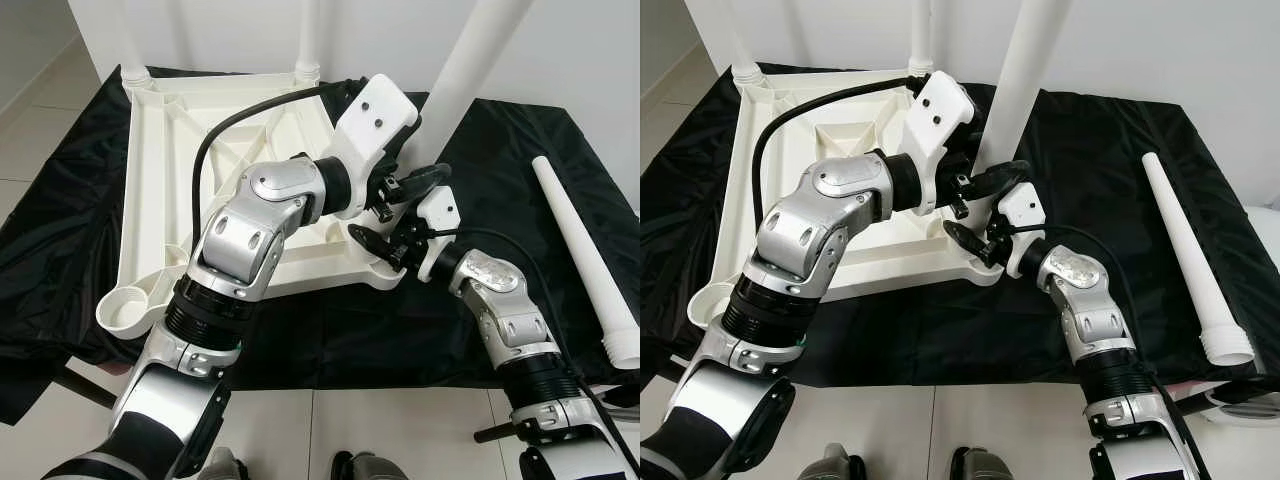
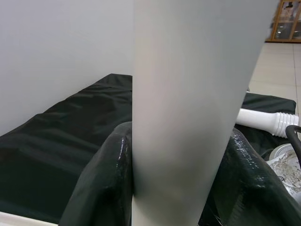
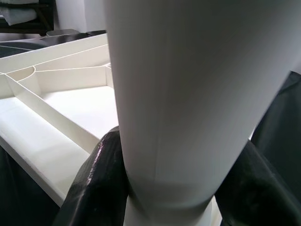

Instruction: Building children table

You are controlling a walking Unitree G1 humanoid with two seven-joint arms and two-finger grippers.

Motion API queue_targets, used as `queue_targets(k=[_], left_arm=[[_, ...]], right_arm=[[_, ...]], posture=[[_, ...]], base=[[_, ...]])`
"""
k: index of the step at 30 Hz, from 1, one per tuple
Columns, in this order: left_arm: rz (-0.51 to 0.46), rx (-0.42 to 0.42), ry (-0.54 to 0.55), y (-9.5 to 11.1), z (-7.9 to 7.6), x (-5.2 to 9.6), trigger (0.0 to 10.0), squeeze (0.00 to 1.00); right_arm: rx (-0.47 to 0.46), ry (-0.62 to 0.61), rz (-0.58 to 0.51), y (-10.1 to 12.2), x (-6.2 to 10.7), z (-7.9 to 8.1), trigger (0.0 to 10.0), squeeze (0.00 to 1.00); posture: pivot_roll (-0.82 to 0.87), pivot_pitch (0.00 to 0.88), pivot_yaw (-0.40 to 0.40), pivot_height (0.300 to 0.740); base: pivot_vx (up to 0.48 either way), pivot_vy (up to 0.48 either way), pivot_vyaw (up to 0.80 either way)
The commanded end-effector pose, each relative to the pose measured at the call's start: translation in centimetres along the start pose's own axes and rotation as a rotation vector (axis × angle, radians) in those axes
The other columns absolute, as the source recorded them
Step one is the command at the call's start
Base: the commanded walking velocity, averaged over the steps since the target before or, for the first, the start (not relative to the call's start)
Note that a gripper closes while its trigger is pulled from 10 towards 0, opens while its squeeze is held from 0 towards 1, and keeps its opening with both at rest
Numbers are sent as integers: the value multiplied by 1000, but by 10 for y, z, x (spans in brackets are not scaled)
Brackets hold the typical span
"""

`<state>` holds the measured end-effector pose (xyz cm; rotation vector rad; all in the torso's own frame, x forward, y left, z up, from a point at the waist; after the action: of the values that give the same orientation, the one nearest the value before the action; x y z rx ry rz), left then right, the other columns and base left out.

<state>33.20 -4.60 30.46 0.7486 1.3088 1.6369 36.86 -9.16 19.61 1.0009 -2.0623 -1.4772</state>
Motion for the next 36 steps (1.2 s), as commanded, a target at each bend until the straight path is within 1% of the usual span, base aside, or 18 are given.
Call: queue_targets(k=[1, 3, 5, 6, 8, 9, 10, 20, 21, 36], left_arm=[[1, -5, 52, 4, 6, -1, 0, 0], [3, -14, 61, 7, 10, -1, 0, 0], [3, -14, 61, 7, 10, -1, 0, 0], [9, -17, 64, 7, 11, -2, 10000, 0], [10, -15, 72, 7, 13, -2, 10000, 0], [10, -13, 79, 7, 14, -2, 10000, 0], [10, -12, 83, 7, 15, -3, 10000, 0], [10, -7, 90, 8, 17, -3, 10000, 0], [11, -6, 92, 8, 18, -3, 10000, 0], [6, -2, 103, 11, 21, -4, 10000, 0]], right_arm=[[10, 9, -9, 1, 0, 4, 10000, 0], [-13, 10, -25, 3, 2, 2, 10000, 0], [-13, 10, -25, 3, 2, 2, 10000, 0], [-39, 12, -33, 4, 2, 1, 10000, 0], [-46, 11, -44, 6, 3, 0, 10000, 12], [-58, 10, -52, 7, 4, -1, 10000, 565], [-68, 10, -62, 9, 4, -1, 10000, 1000], [-57, 4, -79, 13, 4, -3, 10000, 1000], [-52, 5, -96, 16, 4, -3, 10000, 0], [-90, -29, -181, 35, 2, -12, 10000, 0]], posture=[[-28, 81, -45, 740], [-29, 78, -46, 740], [-29, 78, -46, 740], [-30, 77, -46, 740], [-31, 77, -47, 740], [-33, 77, -48, 740], [-33, 78, -48, 740], [-31, 80, -49, 740], [-30, 81, -51, 740], [-29, 86, -53, 740]], base=[[0, 0, 0], [0, 0, 0], [0, 0, 0], [0, 0, 0], [0, 0, 0], [0, 0, 0], [0, 0, 0], [0, 0, 0], [0, 0, 0], [0, 0, 0]])
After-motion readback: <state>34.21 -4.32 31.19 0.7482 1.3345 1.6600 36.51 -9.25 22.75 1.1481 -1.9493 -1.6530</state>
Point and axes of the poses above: a point about 5 cm out from each wrist's last joint towards the gripper, its own x axis pointing back from the gripper into the wrist, its own y axis along the axis of the wrist's last joint, z = x × y, the point moved 6 cm from there along -x, pointing out of the wrist towards the gripper, and after that the axes turned 3 degrees about x, right-handed, at the moved point
